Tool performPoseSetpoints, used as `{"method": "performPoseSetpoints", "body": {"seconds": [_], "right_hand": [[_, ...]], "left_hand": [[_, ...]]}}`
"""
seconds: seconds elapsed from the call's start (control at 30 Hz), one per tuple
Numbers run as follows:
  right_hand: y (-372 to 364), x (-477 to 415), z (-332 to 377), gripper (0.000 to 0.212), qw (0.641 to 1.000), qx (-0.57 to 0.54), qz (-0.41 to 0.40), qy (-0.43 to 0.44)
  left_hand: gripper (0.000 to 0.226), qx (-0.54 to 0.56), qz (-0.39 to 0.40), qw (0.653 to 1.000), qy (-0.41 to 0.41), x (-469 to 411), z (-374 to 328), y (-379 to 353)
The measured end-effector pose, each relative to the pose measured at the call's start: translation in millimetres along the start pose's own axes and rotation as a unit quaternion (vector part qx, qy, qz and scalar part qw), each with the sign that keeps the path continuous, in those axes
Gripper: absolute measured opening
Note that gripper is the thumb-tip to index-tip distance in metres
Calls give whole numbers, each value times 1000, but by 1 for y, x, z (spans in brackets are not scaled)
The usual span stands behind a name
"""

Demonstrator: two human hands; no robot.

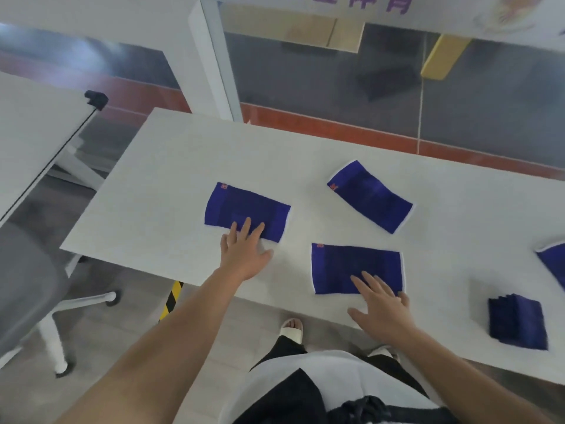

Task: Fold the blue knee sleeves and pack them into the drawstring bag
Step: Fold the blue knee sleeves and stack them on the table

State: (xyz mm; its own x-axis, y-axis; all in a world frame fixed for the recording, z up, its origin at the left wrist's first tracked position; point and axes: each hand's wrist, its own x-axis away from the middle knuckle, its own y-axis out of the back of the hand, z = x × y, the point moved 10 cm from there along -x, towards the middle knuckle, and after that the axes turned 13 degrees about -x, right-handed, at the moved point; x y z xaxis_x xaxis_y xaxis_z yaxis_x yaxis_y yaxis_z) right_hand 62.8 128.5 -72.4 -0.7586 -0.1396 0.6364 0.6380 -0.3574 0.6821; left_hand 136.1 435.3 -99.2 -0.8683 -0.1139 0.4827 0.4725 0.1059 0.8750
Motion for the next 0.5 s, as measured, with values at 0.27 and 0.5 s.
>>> {"method": "performPoseSetpoints", "body": {"seconds": [0.27,0.5], "right_hand": [[1,6,-2,74,993,-55,-24,-101],[6,11,-32,85,977,-101,-57,-179]], "left_hand": [[25,9,-42,990,-132,-10,-59,25],[8,30,-54,973,-220,18,-101,13]]}}
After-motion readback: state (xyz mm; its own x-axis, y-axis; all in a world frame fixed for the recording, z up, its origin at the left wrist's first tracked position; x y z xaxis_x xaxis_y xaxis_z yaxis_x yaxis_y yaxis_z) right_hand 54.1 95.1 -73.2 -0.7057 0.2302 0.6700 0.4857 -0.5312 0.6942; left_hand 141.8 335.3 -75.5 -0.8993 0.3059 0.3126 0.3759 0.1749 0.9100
